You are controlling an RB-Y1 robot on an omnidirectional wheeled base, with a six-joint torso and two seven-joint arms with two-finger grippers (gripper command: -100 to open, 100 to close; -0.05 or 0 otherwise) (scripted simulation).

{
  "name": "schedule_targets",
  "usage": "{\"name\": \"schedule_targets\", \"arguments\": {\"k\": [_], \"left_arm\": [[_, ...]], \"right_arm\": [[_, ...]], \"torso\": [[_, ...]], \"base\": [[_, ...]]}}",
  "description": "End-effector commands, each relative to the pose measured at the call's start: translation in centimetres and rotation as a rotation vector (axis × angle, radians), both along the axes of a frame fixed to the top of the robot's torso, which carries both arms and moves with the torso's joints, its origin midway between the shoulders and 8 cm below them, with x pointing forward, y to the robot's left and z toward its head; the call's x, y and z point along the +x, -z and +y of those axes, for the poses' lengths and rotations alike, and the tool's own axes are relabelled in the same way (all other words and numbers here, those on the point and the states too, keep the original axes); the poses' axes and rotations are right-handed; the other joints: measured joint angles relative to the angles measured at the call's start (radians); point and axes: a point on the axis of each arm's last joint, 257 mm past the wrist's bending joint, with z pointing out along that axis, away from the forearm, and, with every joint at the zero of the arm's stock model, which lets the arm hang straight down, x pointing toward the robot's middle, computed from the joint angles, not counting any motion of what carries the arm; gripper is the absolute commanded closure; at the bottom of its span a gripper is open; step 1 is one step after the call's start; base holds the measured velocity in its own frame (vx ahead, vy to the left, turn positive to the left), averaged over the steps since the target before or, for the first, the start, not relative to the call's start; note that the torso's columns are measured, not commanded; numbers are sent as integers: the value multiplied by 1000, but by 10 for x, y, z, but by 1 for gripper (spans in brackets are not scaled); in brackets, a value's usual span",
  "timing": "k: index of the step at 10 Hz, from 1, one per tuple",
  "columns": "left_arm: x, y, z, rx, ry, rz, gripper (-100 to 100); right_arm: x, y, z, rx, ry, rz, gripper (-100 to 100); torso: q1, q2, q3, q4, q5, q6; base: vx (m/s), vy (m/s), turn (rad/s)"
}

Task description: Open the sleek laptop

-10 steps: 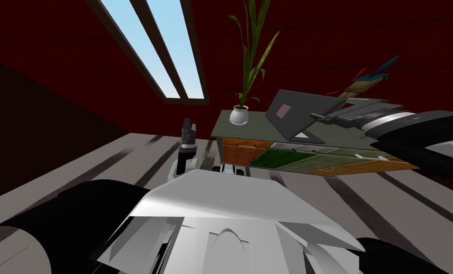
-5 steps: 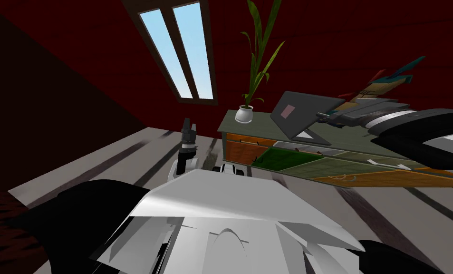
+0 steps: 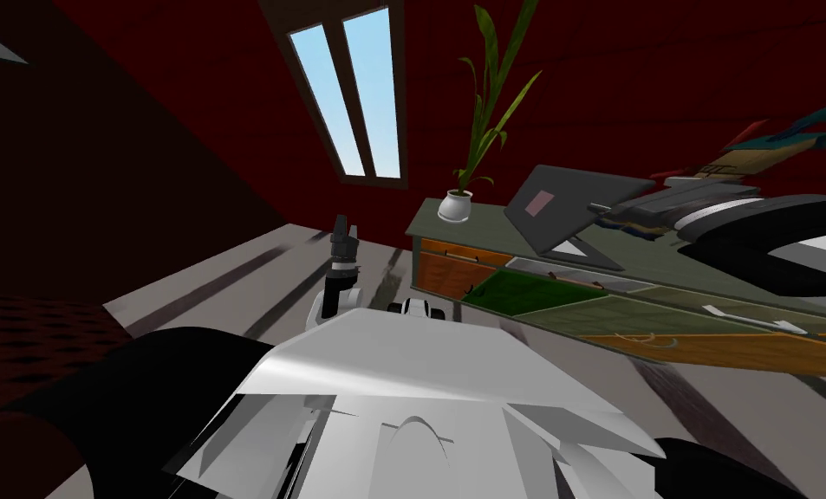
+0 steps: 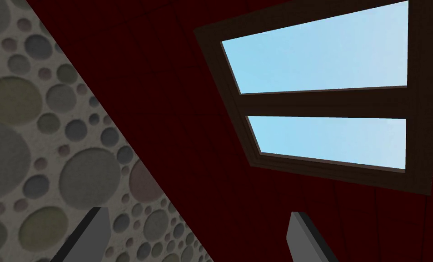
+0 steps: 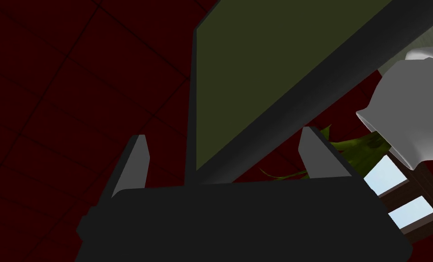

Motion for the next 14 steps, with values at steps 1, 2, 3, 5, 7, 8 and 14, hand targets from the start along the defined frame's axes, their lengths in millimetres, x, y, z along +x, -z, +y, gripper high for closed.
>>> {"name": "schedule_targets", "arguments": {"k": [1, 2, 3, 5, 7, 8, 14], "left_arm": [[0, 0, 0, 0, 0, 0, 0], [0, 0, 0, 0, 0, 0, 0], [0, 0, 0, 0, 0, 0, 0], [0, 0, 0, 0, 0, 0, 0], [0, 0, 0, 0, -1, 1, 0], [0, 0, 0, 0, -1, 1, 0], [0, 0, 0, 0, 0, 0, 0]], "right_arm": [[7, 0, -26, 0, 59, 1, -100], [5, -3, -34, -3, 77, -4, -100], [7, -4, -49, -6, 110, -7, -100], [5, -3, -34, -3, 77, -4, 100], [-3, -4, -13, -3, 28, -6, 100], [-1, -1, -5, 0, 11, -1, 100], [-17, 1, 58, 1, -123, -2, 100]], "torso": [[2, -1, -1, 0, 0, -1], [1, 1, 0, 0, 1, -1], [0, 0, 0, 0, 0, 1], [0, -5, -3, -1, 0, 0], [0, -7, -5, -2, 4, 2], [3, -6, -4, -2, 4, 1], [-1, 0, -1, -1, 0, -2]], "base": [[-164, 10, 278], [-129, 3, 115], [-101, 21, 208], [-2, 3, -91], [152, -26, -328], [151, -2, -140], [116, -1, -194]]}}
